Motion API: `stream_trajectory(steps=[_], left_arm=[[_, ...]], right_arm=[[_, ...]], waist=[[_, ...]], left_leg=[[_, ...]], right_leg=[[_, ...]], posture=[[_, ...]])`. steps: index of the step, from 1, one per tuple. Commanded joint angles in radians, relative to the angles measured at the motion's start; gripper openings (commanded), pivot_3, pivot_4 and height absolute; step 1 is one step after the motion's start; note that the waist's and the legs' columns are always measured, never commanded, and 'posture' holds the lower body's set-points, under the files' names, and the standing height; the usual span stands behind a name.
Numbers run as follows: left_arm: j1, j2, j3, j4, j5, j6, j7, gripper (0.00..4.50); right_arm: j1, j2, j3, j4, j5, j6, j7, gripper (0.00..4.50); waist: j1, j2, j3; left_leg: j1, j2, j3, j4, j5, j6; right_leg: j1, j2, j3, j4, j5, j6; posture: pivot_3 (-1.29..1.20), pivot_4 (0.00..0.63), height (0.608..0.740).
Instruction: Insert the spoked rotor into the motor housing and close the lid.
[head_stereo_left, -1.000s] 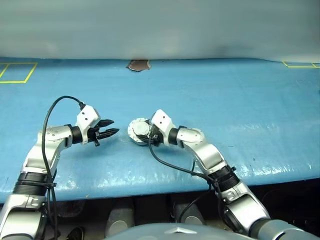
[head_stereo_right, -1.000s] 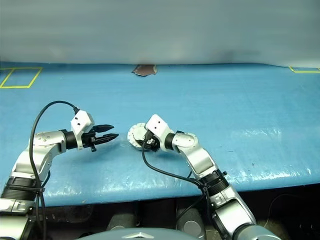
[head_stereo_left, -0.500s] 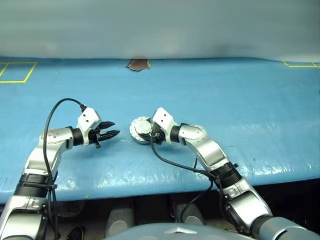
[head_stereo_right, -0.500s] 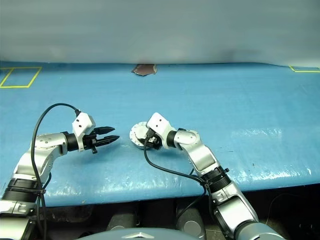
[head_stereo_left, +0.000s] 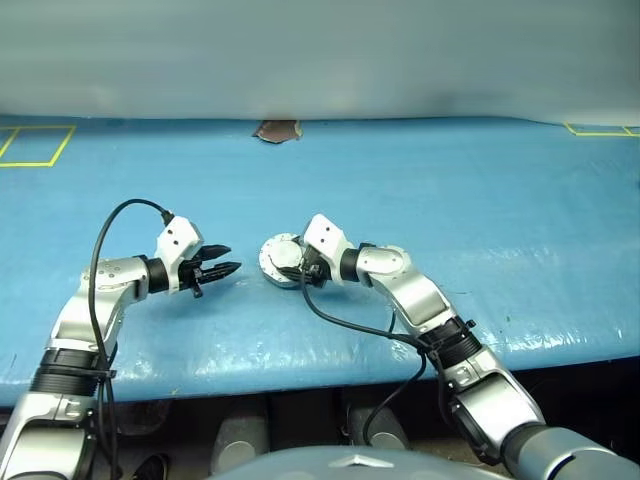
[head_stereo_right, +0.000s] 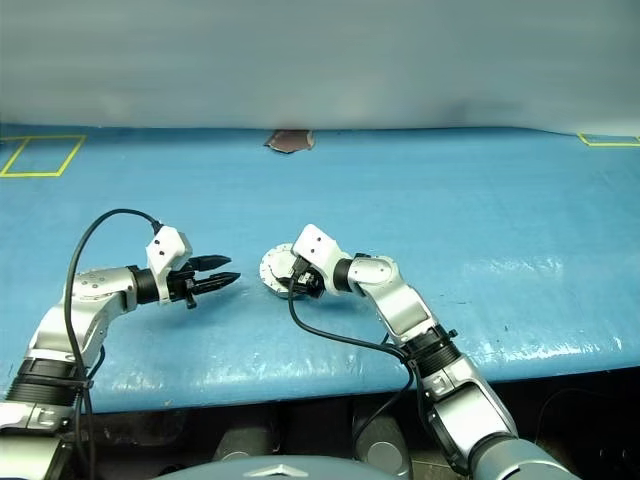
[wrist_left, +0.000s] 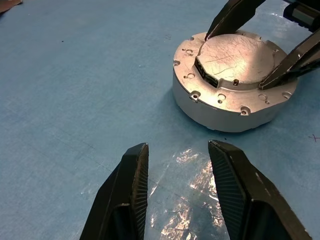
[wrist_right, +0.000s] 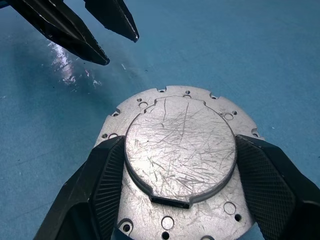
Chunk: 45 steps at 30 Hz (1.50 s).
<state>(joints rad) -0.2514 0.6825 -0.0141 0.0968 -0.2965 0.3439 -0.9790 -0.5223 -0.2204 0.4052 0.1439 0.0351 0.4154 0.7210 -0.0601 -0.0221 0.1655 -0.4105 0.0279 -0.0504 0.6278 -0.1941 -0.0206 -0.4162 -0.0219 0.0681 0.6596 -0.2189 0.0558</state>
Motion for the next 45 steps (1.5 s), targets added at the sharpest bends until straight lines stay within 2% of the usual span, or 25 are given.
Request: stream_trajectory(steps=[1,3,7,8,20,24,33,37,45], left_arm=[[-0.040,-0.038,0.048,-0.044,-0.071,0.082,0.034,1.87],[-0.048,-0.043,0.049,-0.045,-0.087,0.106,0.027,1.43],[-0.063,-0.066,0.052,-0.057,-0.136,0.156,0.021,0.15],[-0.067,-0.072,0.045,-0.054,-0.135,0.162,0.024,0.03],[-0.093,-0.114,-0.044,-0.021,-0.075,0.197,0.048,0.03],[-0.088,-0.088,-0.104,-0.013,-0.003,0.190,0.048,0.03],[-0.072,-0.121,-0.104,-0.038,-0.012,0.199,0.064,0.03],[-0.060,-0.132,-0.110,-0.055,-0.011,0.199,0.066,0.00],[-0.046,-0.153,-0.107,-0.051,-0.014,0.185,0.064,0.00]], right_arm=[[0.019,-0.021,0.020,0.046,-0.041,0.026,-0.005,3.11],[0.019,-0.021,0.021,0.045,-0.041,0.026,-0.005,3.10],[0.020,-0.019,0.019,0.041,-0.041,0.026,-0.009,3.10],[0.020,-0.018,0.019,0.041,-0.041,0.026,-0.010,3.10],[0.027,-0.014,0.015,0.031,-0.043,0.024,-0.025,3.10],[0.032,-0.014,0.008,0.022,-0.043,0.024,-0.037,3.10],[0.050,-0.007,-0.019,-0.020,0.013,0.066,-0.021,3.10],[0.065,-0.006,-0.039,-0.074,0.021,0.047,-0.037,4.42],[0.150,0.019,-0.155,-0.332,0.115,0.088,-0.103,4.47]], waist=[[0.001,0.000,0.000],[0.000,0.000,0.000],[0.000,0.000,0.000],[0.000,0.000,0.000],[0.000,0.000,0.000],[0.002,0.000,-0.001],[0.006,0.002,-0.003],[0.009,0.002,-0.003],[0.013,0.002,-0.003]], left_leg=[[0.000,0.000,0.000,0.000,0.000,0.000],[0.000,0.000,0.000,0.001,0.000,0.000],[0.000,0.000,0.000,0.001,0.000,0.000],[0.000,0.000,0.000,0.001,0.000,0.000],[0.000,0.000,0.000,0.001,0.000,0.000],[0.000,0.000,-0.001,0.001,0.000,0.000],[0.001,-0.001,-0.001,0.001,0.000,0.000],[0.001,-0.001,-0.001,0.000,0.000,0.000],[-0.001,-0.001,-0.001,0.000,0.000,0.000]], right_leg=[[0.000,0.000,0.000,0.000,0.000,0.000],[0.000,0.000,0.000,0.000,0.000,0.000],[0.000,0.000,0.000,0.000,0.000,0.000],[0.001,0.000,0.000,0.000,0.000,0.001],[0.001,0.000,0.000,0.000,0.000,0.001],[0.001,0.000,0.000,0.000,0.000,0.001],[0.002,0.000,0.000,0.000,0.000,0.001],[0.002,-0.001,0.000,-0.002,0.000,0.001],[0.001,-0.001,0.000,-0.002,0.000,0.001]], posture=[[0.00,0.150,0.740],[0.00,0.150,0.740],[0.00,0.150,0.740],[0.00,0.150,0.740],[0.00,0.150,0.740],[0.00,0.150,0.740],[0.00,0.150,0.740],[0.00,0.150,0.740],[0.00,0.150,0.740]])
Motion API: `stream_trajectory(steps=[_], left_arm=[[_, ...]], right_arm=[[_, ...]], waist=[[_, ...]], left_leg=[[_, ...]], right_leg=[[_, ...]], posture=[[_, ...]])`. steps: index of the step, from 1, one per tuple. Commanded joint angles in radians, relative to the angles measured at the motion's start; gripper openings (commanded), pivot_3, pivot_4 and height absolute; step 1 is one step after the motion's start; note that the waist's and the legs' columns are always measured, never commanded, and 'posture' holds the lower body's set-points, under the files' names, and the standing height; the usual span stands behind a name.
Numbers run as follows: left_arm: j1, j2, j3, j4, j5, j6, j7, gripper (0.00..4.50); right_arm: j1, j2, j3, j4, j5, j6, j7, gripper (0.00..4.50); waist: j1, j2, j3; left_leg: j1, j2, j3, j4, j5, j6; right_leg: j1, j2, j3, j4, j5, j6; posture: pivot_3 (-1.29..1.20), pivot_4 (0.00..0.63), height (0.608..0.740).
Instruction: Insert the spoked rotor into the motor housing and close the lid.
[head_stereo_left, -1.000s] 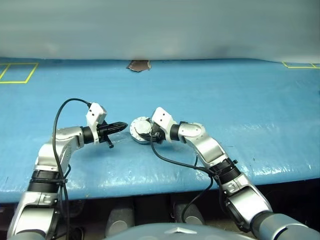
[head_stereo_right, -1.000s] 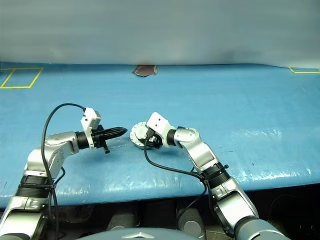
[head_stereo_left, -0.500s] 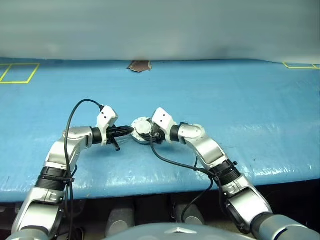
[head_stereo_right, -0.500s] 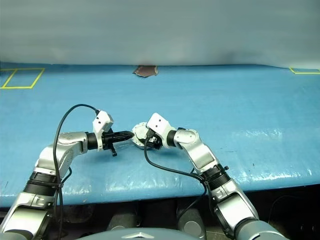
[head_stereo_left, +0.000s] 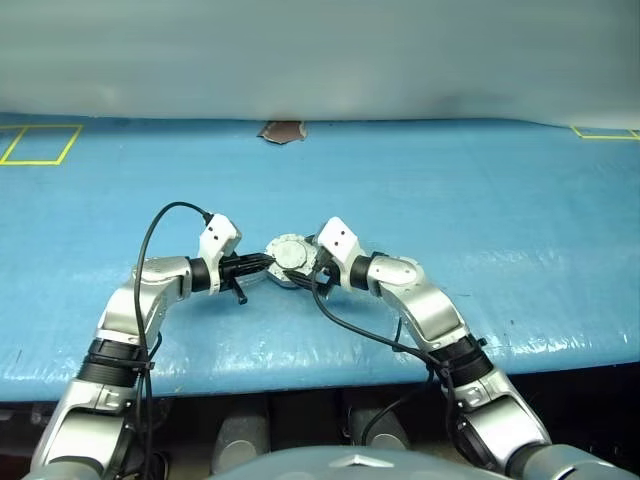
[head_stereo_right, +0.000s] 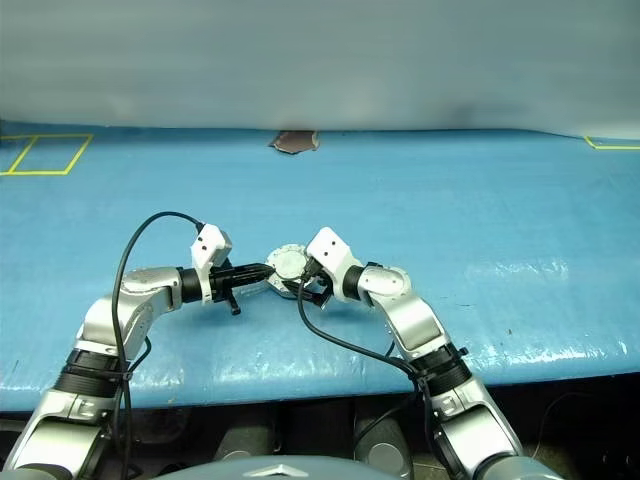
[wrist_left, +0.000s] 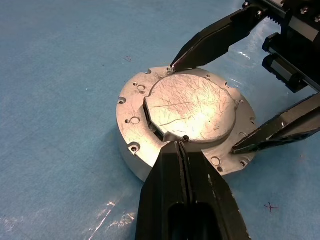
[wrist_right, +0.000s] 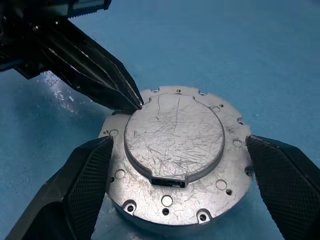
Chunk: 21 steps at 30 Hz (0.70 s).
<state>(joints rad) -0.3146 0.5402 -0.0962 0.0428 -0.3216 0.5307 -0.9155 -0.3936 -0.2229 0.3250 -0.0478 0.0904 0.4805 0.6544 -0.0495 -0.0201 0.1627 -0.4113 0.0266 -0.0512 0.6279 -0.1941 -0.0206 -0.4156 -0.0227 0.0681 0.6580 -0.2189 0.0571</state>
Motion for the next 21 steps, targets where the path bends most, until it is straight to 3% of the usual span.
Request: stream_trajectory(steps=[1,8,13,21], left_arm=[[0.018,-0.011,-0.025,0.005,0.013,-0.006,0.000,0.00],[0.024,-0.010,-0.023,0.003,0.021,-0.022,-0.001,0.00],[0.024,-0.013,-0.026,0.001,0.023,-0.028,0.003,0.00],[0.026,-0.017,-0.022,0.006,0.026,-0.041,0.011,0.00]], right_arm=[[0.039,0.044,-0.122,-0.181,0.101,0.063,-0.066,4.47],[0.128,0.212,-0.421,-0.244,0.352,0.341,-0.277,4.47],[0.173,0.288,-0.477,-0.200,0.414,0.469,-0.386,4.47],[0.174,0.360,-0.502,-0.134,0.547,0.565,-0.426,4.47]], waist=[[0.003,0.000,0.000],[0.012,0.000,0.000],[0.010,0.001,0.000],[0.010,0.003,0.002]], left_leg=[[0.000,0.000,0.000,0.000,0.000,0.000],[0.000,0.000,-0.001,0.000,0.000,0.000],[0.000,0.000,0.000,-0.001,0.000,0.000],[-0.001,0.000,0.000,-0.001,0.000,0.000]], right_leg=[[0.000,0.000,0.000,0.000,0.000,0.000],[0.000,0.000,0.000,-0.001,0.000,0.000],[-0.001,-0.001,0.000,-0.001,0.000,0.000],[-0.001,-0.001,0.000,-0.002,0.000,-0.001]], posture=[[0.00,0.150,0.740],[0.00,0.150,0.740],[0.00,0.150,0.740],[0.00,0.150,0.740]])
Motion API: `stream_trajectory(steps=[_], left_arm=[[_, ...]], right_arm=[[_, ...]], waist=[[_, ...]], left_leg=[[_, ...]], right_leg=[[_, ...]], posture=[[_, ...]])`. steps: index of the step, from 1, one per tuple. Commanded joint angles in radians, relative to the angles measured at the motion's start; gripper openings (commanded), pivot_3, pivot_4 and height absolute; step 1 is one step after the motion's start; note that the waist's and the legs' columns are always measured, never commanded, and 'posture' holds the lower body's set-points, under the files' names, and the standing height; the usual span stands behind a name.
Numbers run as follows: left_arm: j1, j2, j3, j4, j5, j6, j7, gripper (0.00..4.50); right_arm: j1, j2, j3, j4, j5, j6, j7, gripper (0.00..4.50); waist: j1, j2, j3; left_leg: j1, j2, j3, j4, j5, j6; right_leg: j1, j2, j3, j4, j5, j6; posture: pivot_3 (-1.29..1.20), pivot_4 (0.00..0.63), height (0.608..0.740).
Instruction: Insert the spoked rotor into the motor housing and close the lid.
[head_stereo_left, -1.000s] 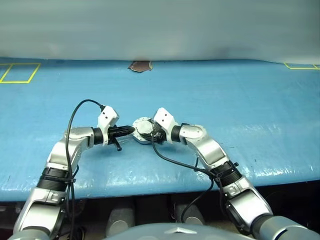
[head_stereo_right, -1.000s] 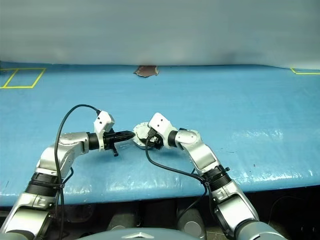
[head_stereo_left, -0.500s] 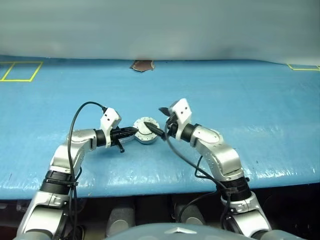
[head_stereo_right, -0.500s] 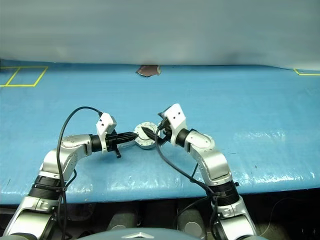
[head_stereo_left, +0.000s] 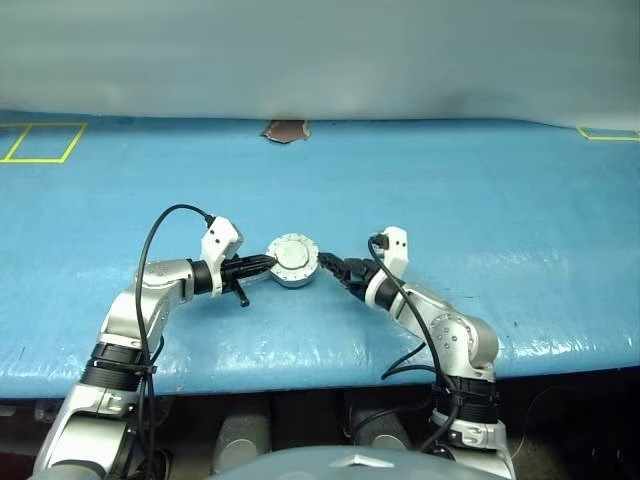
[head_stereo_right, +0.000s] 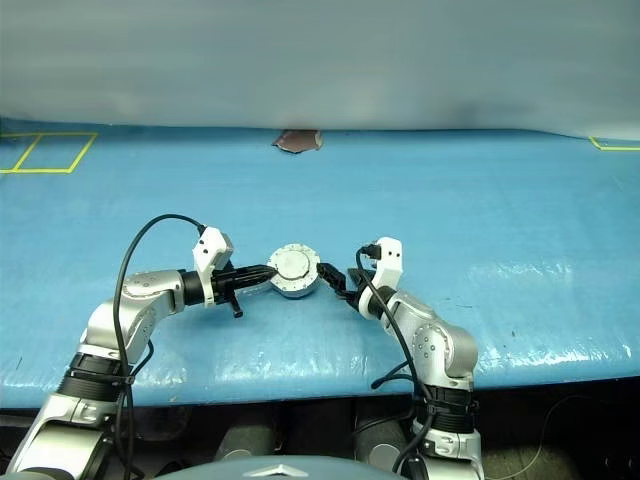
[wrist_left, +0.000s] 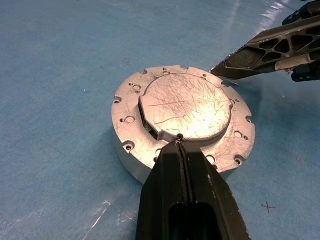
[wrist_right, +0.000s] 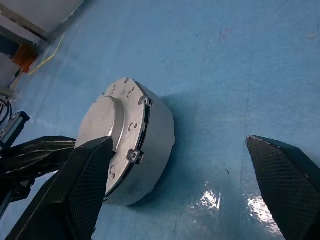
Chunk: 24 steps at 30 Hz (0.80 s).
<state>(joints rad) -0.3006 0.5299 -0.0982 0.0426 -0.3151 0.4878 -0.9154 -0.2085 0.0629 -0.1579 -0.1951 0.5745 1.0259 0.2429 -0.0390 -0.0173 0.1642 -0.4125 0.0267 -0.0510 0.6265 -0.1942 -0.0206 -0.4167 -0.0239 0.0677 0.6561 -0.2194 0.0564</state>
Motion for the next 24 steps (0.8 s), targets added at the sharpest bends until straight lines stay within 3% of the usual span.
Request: stream_trajectory(steps=[1,10,24], left_arm=[[0.013,-0.006,-0.020,0.006,0.022,-0.001,0.012,0.00],[0.014,-0.006,-0.013,0.003,0.024,-0.013,0.026,0.00],[0.019,0.000,-0.012,0.001,0.027,-0.021,0.033,0.00]], right_arm=[[-0.014,0.085,-0.023,0.029,0.086,0.029,-0.017,4.47],[-0.051,0.143,-0.069,0.193,0.269,0.043,-0.045,4.47],[-0.105,0.161,-0.079,0.294,0.376,-0.016,-0.045,4.47]], waist=[[0.000,0.000,0.000],[-0.007,0.000,0.000],[-0.014,0.000,0.000]], left_leg=[[0.000,0.000,0.000,0.000,0.000,0.000],[0.001,0.001,0.000,0.000,0.000,0.000],[0.000,0.001,0.000,-0.001,0.000,0.000]], right_leg=[[0.000,0.000,0.000,0.000,0.000,0.000],[0.001,0.000,0.000,0.000,0.000,0.000],[0.001,0.000,0.000,-0.001,0.000,0.000]], posture=[[0.00,0.150,0.740],[0.00,0.150,0.740],[0.00,0.150,0.740]])
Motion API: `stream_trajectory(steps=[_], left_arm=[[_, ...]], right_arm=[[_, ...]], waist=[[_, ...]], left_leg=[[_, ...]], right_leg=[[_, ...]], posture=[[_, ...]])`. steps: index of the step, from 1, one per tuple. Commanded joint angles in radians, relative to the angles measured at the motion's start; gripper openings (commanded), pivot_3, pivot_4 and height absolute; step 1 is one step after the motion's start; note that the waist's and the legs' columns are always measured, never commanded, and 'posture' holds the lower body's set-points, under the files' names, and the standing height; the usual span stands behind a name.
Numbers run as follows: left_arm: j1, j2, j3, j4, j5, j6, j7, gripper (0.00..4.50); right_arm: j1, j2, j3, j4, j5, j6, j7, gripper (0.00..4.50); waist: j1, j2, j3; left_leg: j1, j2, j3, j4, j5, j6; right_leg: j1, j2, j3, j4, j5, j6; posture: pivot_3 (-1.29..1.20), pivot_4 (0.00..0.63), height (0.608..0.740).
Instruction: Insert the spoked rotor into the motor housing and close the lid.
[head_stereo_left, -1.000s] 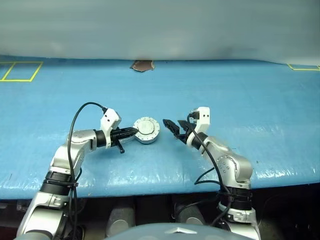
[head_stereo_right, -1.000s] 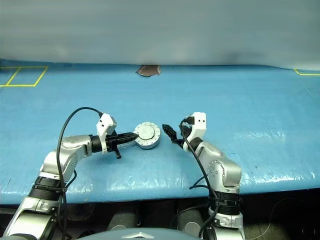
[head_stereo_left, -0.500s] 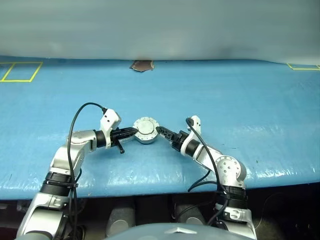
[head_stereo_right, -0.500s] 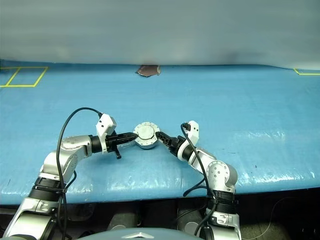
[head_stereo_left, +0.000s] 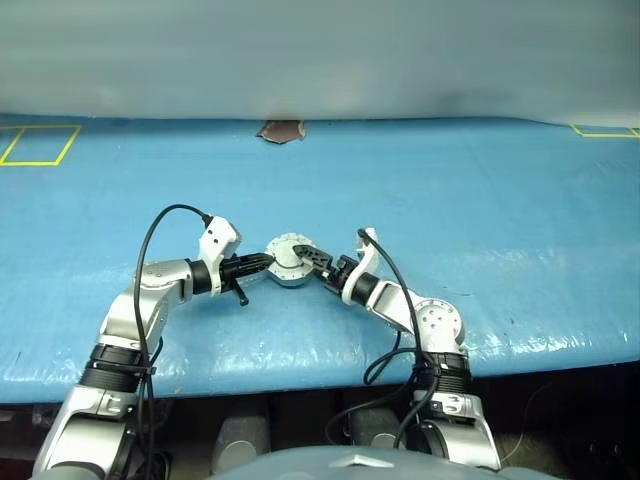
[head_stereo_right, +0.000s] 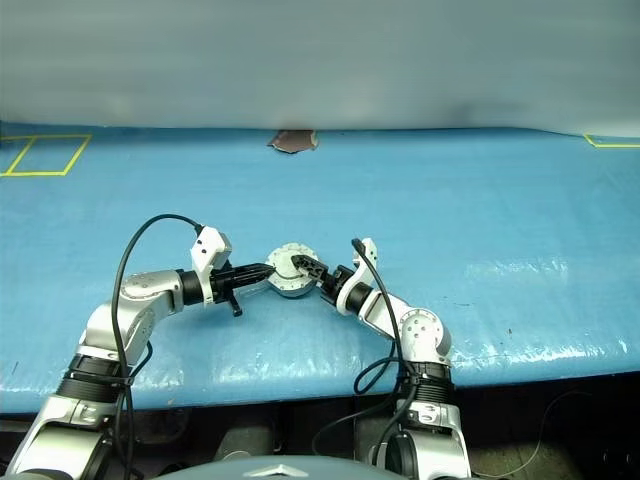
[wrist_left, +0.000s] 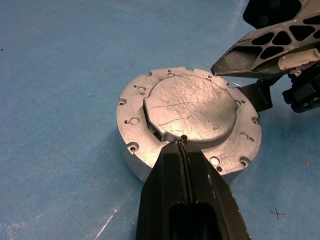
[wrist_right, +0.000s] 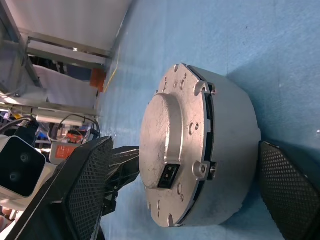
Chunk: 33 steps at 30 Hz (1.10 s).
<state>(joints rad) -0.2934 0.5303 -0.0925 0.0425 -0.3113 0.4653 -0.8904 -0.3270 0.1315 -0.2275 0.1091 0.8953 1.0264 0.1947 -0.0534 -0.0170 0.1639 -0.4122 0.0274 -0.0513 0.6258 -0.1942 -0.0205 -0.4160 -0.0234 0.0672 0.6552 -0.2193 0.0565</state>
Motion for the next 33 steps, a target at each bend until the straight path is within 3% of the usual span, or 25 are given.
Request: stream_trajectory(steps=[1,7,10,15,18,23,28,33], left_arm=[[0.013,0.000,-0.017,0.003,0.024,-0.001,0.008,0.00],[0.014,0.000,-0.018,0.002,0.024,-0.004,0.012,0.00],[0.012,-0.002,-0.021,-0.003,0.025,-0.002,0.014,0.00],[0.008,-0.003,-0.024,-0.002,0.025,-0.002,0.016,0.00],[0.005,-0.004,-0.023,0.008,0.029,-0.008,0.014,0.00],[0.004,-0.007,-0.019,0.005,0.034,-0.006,0.014,0.00],[0.000,-0.014,0.009,0.014,0.023,-0.007,0.026,0.00],[-0.022,-0.076,0.162,-0.006,-0.122,0.085,0.087,0.00]], right_arm=[[0.013,0.091,-0.014,-0.010,0.064,-0.020,0.000,4.47],[0.015,0.090,-0.040,-0.013,0.121,-0.033,-0.025,4.47],[0.022,0.088,-0.042,-0.014,0.135,-0.031,-0.047,3.88],[0.034,0.070,-0.018,-0.025,0.127,-0.021,-0.057,2.25],[0.040,0.068,-0.010,-0.018,0.115,-0.018,-0.066,2.25],[0.042,0.061,0.007,-0.015,0.088,-0.026,-0.072,1.24],[0.046,0.067,-0.004,-0.015,0.104,-0.028,-0.081,1.24],[0.034,0.115,-0.110,-0.025,0.265,-0.062,-0.115,1.24]], waist=[[0.000,0.000,0.000],[0.000,0.001,0.001],[0.000,0.001,0.001],[0.000,0.002,0.001],[0.000,0.001,0.001],[-0.002,0.002,0.001],[-0.004,0.002,0.001],[-0.004,0.002,0.003]], left_leg=[[0.000,0.000,0.000,0.000,0.000,0.000],[-0.002,0.000,0.000,-0.001,0.000,0.000],[-0.002,0.000,0.000,-0.003,0.000,0.000],[-0.004,-0.001,0.000,-0.006,0.000,0.000],[-0.004,-0.001,0.000,-0.006,0.000,0.000],[-0.004,0.000,0.000,-0.006,0.000,0.000],[-0.004,0.000,0.000,-0.006,0.000,0.000],[-0.006,-0.001,-0.001,-0.006,0.000,0.000]], right_leg=[[0.000,0.000,0.000,0.000,0.000,0.000],[-0.001,0.000,0.000,-0.002,0.000,0.000],[-0.001,0.000,0.000,-0.006,0.001,0.001],[0.000,0.000,0.000,-0.011,0.002,0.003],[0.000,0.000,0.000,-0.012,0.002,0.003],[0.000,0.000,0.000,-0.012,0.002,0.003],[0.000,0.000,0.000,-0.012,0.002,0.003],[-0.001,0.000,0.000,-0.012,0.002,0.004]], posture=[[0.00,0.150,0.740],[0.00,0.150,0.740],[0.00,0.150,0.740],[0.00,0.150,0.740],[0.00,0.150,0.740],[0.00,0.150,0.740],[0.00,0.150,0.740],[0.00,0.150,0.740]])
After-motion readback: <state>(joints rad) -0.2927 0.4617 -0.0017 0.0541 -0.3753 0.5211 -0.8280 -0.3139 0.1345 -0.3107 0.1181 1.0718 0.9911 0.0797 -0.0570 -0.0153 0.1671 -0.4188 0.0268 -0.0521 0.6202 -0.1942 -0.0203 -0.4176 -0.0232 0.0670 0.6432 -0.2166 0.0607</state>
